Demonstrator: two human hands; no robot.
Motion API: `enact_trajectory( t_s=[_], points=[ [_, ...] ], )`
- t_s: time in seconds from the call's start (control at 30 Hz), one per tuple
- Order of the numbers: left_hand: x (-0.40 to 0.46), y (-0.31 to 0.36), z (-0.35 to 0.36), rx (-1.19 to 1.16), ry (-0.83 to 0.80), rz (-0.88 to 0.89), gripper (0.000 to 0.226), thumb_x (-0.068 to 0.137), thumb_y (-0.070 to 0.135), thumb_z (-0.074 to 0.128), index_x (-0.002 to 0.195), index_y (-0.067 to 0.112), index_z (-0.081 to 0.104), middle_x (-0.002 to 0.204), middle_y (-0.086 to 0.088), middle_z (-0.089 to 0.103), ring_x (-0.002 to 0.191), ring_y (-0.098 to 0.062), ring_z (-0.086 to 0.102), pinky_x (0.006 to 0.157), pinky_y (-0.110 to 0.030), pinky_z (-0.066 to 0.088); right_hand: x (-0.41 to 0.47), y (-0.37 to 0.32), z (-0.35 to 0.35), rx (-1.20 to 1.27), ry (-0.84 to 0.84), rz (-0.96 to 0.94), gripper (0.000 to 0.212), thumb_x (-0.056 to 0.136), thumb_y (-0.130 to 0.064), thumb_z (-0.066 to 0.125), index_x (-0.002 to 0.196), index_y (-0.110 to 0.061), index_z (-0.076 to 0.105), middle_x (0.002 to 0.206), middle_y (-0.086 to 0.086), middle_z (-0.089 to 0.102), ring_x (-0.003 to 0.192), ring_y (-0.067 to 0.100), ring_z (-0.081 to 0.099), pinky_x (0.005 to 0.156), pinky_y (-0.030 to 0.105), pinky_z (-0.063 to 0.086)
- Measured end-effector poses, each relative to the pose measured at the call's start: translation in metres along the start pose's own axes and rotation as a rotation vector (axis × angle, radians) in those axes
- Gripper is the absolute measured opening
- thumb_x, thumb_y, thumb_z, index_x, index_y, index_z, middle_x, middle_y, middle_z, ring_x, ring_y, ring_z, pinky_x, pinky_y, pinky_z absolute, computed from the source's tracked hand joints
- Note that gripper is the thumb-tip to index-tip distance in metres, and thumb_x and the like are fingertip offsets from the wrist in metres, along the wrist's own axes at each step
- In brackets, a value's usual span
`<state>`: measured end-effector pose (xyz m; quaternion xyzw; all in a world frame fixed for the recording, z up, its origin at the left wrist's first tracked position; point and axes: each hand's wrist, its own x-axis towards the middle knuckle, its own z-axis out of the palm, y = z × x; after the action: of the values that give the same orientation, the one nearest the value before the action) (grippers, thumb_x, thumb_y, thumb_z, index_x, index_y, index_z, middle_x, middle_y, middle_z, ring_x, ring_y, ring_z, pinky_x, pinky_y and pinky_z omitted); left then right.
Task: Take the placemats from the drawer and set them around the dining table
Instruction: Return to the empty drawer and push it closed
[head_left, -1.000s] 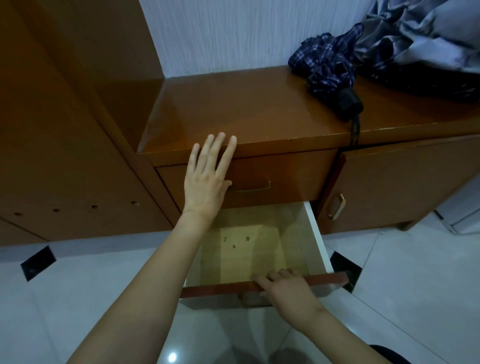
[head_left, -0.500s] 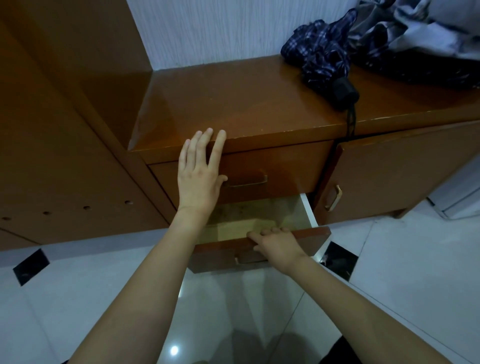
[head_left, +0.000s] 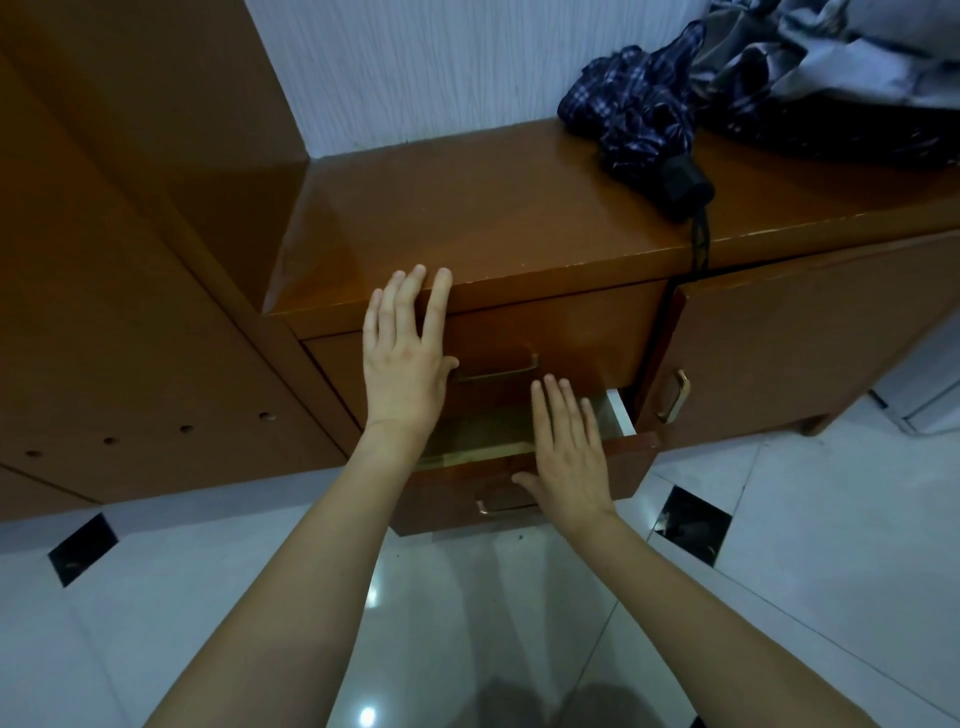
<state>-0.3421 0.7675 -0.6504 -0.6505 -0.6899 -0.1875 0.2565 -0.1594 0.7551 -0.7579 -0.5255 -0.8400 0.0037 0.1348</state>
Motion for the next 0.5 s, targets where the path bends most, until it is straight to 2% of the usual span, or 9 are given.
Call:
enact_trajectory(
  t_s=[0.13, 0.23, 0.5],
  points=[
    [0.0, 0.002, 0.0, 0.004, 0.013, -0.007, 0.097, 0.07, 0.021, 0.083, 0.147, 0.014, 0.025, 0.146, -0.017, 0.035, 0.139, -0.033, 0.025, 0.116, -0.044, 0.012, 0.0, 0.004, 0.003, -0.051, 0.014, 0.033, 0.137, 0.057, -0.063, 0.079, 0.152, -0.003, 0.001, 0.159, 0.016, 0.008, 0.148, 0.028, 0.006, 0.118, 0.049, 0.013],
    [0.0, 0.003, 0.001, 0.007, 0.02, -0.013, 0.097, 0.069, 0.02, 0.083, 0.147, 0.014, 0.025, 0.146, -0.018, 0.036, 0.138, -0.033, 0.025, 0.115, -0.044, 0.011, 0.005, 0.009, 0.005, -0.052, 0.007, 0.028, 0.141, 0.057, -0.068, 0.076, 0.151, -0.004, -0.005, 0.159, 0.013, 0.002, 0.148, 0.027, 0.002, 0.117, 0.048, 0.009],
    [0.001, 0.003, 0.006, 0.006, 0.062, -0.014, 0.095, 0.068, 0.018, 0.084, 0.145, 0.012, 0.029, 0.145, -0.018, 0.037, 0.138, -0.033, 0.024, 0.115, -0.044, 0.011, 0.02, 0.026, 0.019, -0.056, 0.004, 0.019, 0.136, 0.059, -0.081, 0.063, 0.152, -0.007, -0.002, 0.16, 0.01, 0.003, 0.148, 0.025, 0.003, 0.117, 0.049, 0.009]
  ],
)
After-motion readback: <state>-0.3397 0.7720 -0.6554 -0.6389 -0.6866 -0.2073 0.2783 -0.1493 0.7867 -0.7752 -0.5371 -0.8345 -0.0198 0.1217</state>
